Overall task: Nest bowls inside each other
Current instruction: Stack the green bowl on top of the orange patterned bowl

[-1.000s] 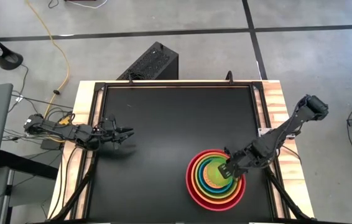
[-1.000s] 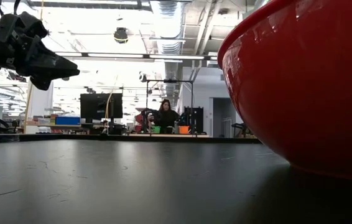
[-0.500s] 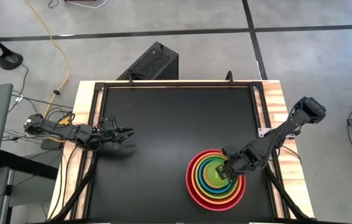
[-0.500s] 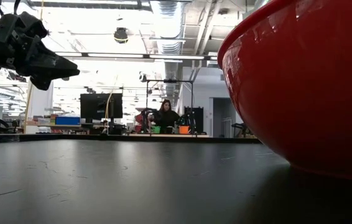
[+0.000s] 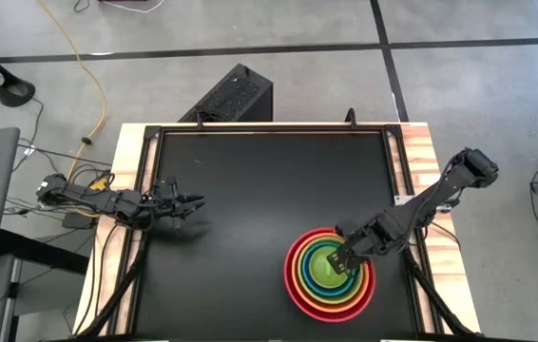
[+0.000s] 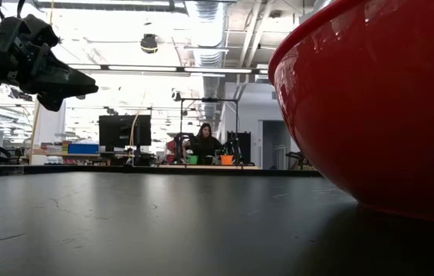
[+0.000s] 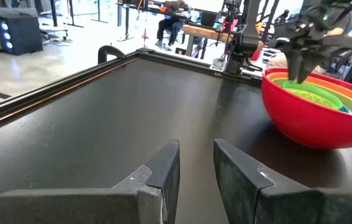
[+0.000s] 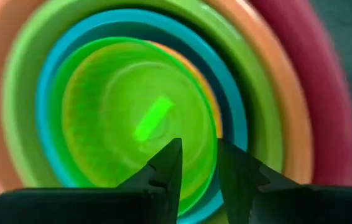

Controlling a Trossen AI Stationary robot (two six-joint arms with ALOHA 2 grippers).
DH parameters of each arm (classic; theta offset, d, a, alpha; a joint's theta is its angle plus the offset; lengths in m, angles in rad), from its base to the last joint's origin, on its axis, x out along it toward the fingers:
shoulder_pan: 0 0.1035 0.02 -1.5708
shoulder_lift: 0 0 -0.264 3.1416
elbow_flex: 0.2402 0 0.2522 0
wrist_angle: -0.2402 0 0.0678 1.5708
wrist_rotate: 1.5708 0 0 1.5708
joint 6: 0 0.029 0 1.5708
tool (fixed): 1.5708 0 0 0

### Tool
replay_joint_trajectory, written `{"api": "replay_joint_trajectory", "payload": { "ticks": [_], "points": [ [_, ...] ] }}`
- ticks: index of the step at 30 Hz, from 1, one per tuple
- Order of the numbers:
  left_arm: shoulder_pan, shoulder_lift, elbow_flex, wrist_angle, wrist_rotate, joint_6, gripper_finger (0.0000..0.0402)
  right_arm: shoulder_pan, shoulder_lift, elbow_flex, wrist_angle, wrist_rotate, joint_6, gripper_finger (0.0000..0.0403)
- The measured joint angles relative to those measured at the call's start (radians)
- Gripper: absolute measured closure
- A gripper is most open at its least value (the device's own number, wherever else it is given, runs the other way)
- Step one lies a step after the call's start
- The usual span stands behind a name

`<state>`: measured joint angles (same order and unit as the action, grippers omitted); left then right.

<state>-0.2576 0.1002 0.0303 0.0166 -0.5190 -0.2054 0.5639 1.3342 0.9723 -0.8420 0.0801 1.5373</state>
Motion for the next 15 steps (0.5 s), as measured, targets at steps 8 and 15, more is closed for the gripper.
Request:
{"api": "replay_joint_trajectory", "payload": {
  "ticks": [8,15],
  "points": [
    [0.0,0.0,0.0,0.0,0.0,0.0,0.0315,-0.056,-0.001,0.145,-0.087,0.005,-0.193,0.0285],
    [0.0,0.0,0.0,0.0,0.0,-0.025,0.0315,-0.129,-0.001,0.198,-0.171,0.009,-0.383,0.0285]
  ]
}}
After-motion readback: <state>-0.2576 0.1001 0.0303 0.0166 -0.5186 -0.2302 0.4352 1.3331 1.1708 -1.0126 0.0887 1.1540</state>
